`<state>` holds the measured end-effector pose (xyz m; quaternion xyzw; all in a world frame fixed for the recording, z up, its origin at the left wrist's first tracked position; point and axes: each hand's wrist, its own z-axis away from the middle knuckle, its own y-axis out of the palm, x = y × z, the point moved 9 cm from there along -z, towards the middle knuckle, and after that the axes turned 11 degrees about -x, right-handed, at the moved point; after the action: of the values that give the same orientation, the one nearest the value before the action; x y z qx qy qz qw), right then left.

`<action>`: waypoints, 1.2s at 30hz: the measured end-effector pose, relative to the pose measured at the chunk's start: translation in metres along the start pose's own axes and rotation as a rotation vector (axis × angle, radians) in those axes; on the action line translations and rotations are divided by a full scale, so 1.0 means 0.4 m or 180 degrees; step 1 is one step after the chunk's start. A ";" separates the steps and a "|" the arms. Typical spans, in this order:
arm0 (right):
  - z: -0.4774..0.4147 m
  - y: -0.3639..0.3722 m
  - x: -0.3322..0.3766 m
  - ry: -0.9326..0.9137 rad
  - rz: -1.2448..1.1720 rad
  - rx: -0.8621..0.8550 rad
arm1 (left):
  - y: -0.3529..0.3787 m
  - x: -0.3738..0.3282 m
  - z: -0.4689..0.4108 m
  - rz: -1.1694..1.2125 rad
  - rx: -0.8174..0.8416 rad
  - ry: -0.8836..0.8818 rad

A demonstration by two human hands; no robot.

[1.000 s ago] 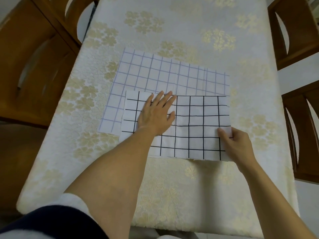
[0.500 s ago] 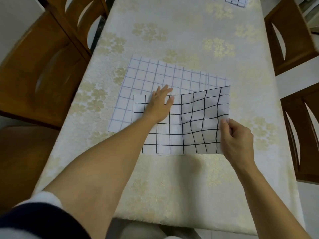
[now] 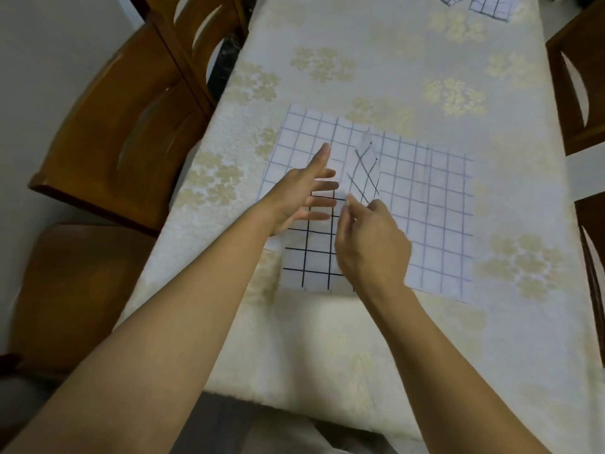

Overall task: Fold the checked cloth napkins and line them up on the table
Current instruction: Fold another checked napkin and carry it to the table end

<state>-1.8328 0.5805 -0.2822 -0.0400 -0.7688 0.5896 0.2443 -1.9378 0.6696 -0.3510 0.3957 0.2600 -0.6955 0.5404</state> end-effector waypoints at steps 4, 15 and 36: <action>0.028 0.122 0.050 -0.0197 -0.0402 0.0691 | -0.039 0.044 -0.027 -0.0389 -0.0519 0.0026; 0.036 0.275 -0.177 -0.0697 0.0118 0.0856 | -0.123 0.118 -0.078 -0.1369 -0.1607 0.0580; 0.090 0.317 -0.266 -0.0389 0.0434 0.0960 | 0.248 0.163 -0.156 -0.4974 0.0302 0.2352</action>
<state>-1.7835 0.5498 -0.4413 -0.0190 -0.6806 0.7148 0.1597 -1.8327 0.6555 -0.4333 0.3264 0.5871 -0.7046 -0.2288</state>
